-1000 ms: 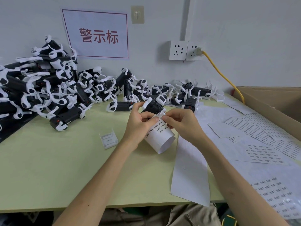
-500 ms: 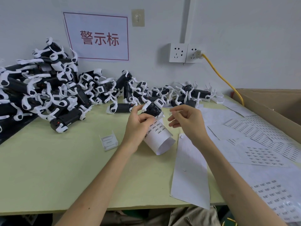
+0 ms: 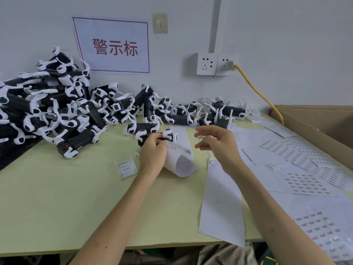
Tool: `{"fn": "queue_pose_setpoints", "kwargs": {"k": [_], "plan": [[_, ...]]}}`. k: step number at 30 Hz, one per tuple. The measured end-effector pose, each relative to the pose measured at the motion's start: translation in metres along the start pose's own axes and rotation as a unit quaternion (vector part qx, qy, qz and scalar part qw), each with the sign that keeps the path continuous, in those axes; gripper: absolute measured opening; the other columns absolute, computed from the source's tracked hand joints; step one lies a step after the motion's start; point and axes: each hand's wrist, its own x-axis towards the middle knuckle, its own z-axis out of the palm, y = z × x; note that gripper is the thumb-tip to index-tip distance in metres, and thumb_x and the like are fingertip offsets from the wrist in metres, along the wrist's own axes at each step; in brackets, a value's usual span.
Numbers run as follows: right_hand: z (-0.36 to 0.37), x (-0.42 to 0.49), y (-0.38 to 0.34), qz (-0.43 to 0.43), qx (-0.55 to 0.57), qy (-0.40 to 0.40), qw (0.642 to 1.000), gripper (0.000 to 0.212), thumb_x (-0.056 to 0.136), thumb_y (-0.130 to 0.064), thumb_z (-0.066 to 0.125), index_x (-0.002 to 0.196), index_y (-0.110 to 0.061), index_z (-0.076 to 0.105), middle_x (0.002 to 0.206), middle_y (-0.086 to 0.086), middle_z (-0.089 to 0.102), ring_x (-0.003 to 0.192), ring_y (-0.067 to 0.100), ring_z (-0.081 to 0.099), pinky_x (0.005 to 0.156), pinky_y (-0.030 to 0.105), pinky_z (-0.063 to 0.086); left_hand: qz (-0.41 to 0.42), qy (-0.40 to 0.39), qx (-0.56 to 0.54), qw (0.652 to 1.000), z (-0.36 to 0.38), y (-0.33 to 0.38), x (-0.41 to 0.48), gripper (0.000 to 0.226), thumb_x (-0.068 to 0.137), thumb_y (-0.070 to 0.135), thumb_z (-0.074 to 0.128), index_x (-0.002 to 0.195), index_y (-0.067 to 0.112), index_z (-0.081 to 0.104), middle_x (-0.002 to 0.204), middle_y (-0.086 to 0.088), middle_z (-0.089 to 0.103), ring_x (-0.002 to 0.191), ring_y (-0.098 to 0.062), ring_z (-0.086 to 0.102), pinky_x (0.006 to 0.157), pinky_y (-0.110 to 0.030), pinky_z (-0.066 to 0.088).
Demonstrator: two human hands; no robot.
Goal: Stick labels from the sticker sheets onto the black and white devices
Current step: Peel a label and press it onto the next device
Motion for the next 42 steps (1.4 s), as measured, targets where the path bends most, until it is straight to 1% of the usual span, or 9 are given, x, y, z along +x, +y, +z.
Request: {"fn": "queue_pose_setpoints", "kwargs": {"k": [3,6,13,19,21,27,32,36,42], "plan": [[0.0,0.0,-0.001,0.012,0.019,-0.004,1.0,0.042,0.089,0.012,0.044,0.098,-0.014,0.076,0.094,0.01,0.076,0.075,0.024,0.075,0.072,0.027,0.06,0.007,0.021,0.027,0.999,-0.001,-0.001,0.005,0.026,0.103,0.012,0.042,0.099,0.007,0.067,0.116,-0.003,0.057,0.098,-0.02,0.051,0.073,-0.028,0.028],[0.0,0.002,0.001,0.024,0.026,-0.002,0.999,0.033,0.092,0.01,0.047,0.096,-0.007,0.076,0.089,0.013,0.075,0.08,0.022,0.076,0.076,0.027,0.061,0.036,0.032,0.011,0.999,-0.005,0.001,0.007,0.03,0.106,0.013,0.04,0.106,0.006,0.069,0.117,0.0,0.057,0.1,-0.015,0.05,0.073,-0.023,0.029],[-0.002,0.006,0.008,0.036,-0.025,0.057,0.997,0.028,0.09,0.007,0.05,0.09,-0.006,0.075,0.079,0.008,0.074,0.069,0.013,0.07,0.066,0.02,0.055,-0.002,-0.101,-0.083,0.991,-0.011,0.015,-0.004,0.02,0.084,0.027,0.057,0.079,0.012,0.07,0.075,0.007,0.065,0.073,-0.01,0.056,0.072,-0.031,0.04],[-0.002,0.008,0.008,0.045,-0.043,0.07,0.996,0.029,0.089,0.004,0.051,0.084,-0.012,0.074,0.078,0.006,0.074,0.065,0.011,0.066,0.063,0.021,0.051,-0.001,-0.079,-0.108,0.991,-0.014,0.02,-0.007,0.03,0.064,0.025,0.053,0.073,-0.004,0.053,0.066,-0.003,0.049,0.063,-0.015,0.044,0.063,-0.032,0.033],[-0.003,0.008,0.01,0.05,-0.065,0.081,0.993,0.028,0.089,0.002,0.052,0.084,-0.014,0.074,0.08,0.004,0.074,0.065,0.01,0.066,0.063,0.022,0.048,-0.023,-0.049,-0.163,0.985,-0.017,0.022,-0.006,0.022,0.061,0.022,0.052,0.07,0.002,0.051,0.065,-0.002,0.043,0.063,-0.015,0.039,0.058,-0.029,0.03],[-0.005,0.011,0.029,0.048,-0.267,0.038,0.962,0.017,0.092,-0.012,0.064,0.097,-0.023,0.076,0.089,-0.007,0.066,0.072,0.013,0.06,0.063,0.023,0.049,-0.133,-0.003,-0.314,0.94,-0.025,0.016,0.002,0.007,0.087,0.01,0.049,0.081,0.007,0.053,0.07,-0.004,0.046,0.06,-0.017,0.041,0.053,-0.029,0.028],[0.001,0.011,0.045,0.054,-0.353,0.008,0.934,0.015,0.09,-0.025,0.07,0.103,-0.02,0.075,0.087,-0.008,0.063,0.086,0.016,0.059,0.076,0.028,0.045,-0.15,-0.155,-0.429,0.877,-0.028,0.025,-0.002,0.025,0.097,0.008,0.038,0.076,0.012,0.05,0.05,0.001,0.049,0.028,-0.008,0.029,0.036,-0.02,0.023],[0.004,0.011,0.044,0.042,-0.397,0.001,0.917,0.01,0.089,-0.026,0.069,0.096,-0.023,0.076,0.095,-0.002,0.064,0.088,0.019,0.061,0.084,0.035,0.053,-0.138,-0.192,-0.404,0.884,-0.026,0.027,-0.006,0.025,0.099,0.012,0.041,0.077,0.014,0.052,0.047,0.005,0.05,0.028,-0.008,0.03,0.037,-0.021,0.026],[0.005,0.012,0.042,0.052,-0.412,-0.014,0.91,0.008,0.091,-0.024,0.067,0.093,-0.023,0.074,0.101,-0.001,0.064,0.089,0.019,0.061,0.079,0.032,0.049,-0.145,-0.209,-0.391,0.884,-0.024,0.027,-0.006,0.03,0.099,0.017,0.046,0.07,0.013,0.05,0.051,0.004,0.051,0.029,-0.008,0.029,0.037,-0.02,0.027]]}}
